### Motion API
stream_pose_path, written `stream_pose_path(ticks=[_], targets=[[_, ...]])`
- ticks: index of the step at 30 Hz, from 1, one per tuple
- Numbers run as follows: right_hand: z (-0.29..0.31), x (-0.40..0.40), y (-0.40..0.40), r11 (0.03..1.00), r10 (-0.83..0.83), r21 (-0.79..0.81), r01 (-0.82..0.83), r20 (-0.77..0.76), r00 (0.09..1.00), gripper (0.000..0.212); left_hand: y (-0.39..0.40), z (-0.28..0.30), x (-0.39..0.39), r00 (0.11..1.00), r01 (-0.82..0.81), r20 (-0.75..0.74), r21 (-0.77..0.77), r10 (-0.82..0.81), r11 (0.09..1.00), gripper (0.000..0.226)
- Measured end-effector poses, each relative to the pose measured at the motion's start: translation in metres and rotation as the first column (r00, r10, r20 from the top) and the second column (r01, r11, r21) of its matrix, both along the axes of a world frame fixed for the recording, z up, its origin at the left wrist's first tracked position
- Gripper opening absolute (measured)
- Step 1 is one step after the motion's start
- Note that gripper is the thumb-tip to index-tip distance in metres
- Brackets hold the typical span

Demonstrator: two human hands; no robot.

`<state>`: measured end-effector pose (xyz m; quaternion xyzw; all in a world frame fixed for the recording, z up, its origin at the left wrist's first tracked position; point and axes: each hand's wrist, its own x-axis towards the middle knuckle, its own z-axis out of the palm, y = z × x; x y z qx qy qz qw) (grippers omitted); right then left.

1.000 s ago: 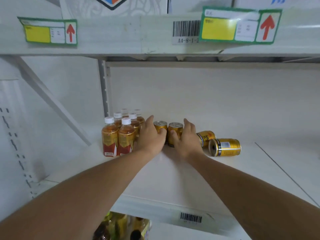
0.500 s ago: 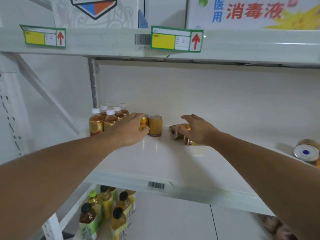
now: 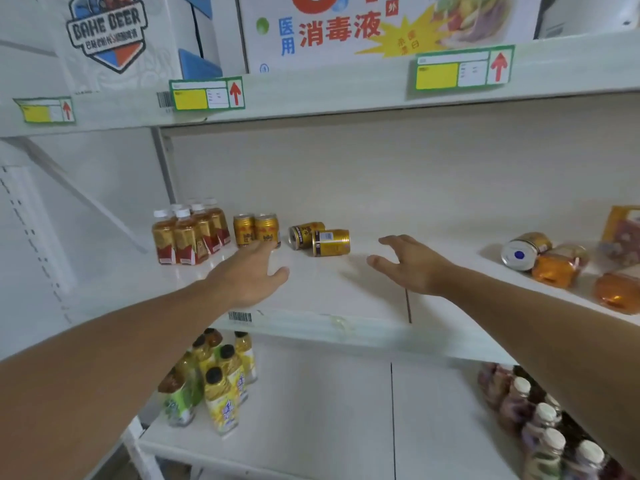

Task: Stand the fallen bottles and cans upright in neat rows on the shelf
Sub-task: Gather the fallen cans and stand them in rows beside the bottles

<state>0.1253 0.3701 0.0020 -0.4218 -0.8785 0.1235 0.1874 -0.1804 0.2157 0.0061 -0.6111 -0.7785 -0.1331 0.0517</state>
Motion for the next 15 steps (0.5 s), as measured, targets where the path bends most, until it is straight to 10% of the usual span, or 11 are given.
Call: stream_pose_path(ticks=[15], targets=[[0.001, -0.025, -0.015, 0.999, -0.035, -0.018, 0.036, 0.058, 0.998, 0.089, 0.014, -0.016, -0.003, 0.990, 0.133, 0.050, 0.031, -0.134, 0.991, 0.083]])
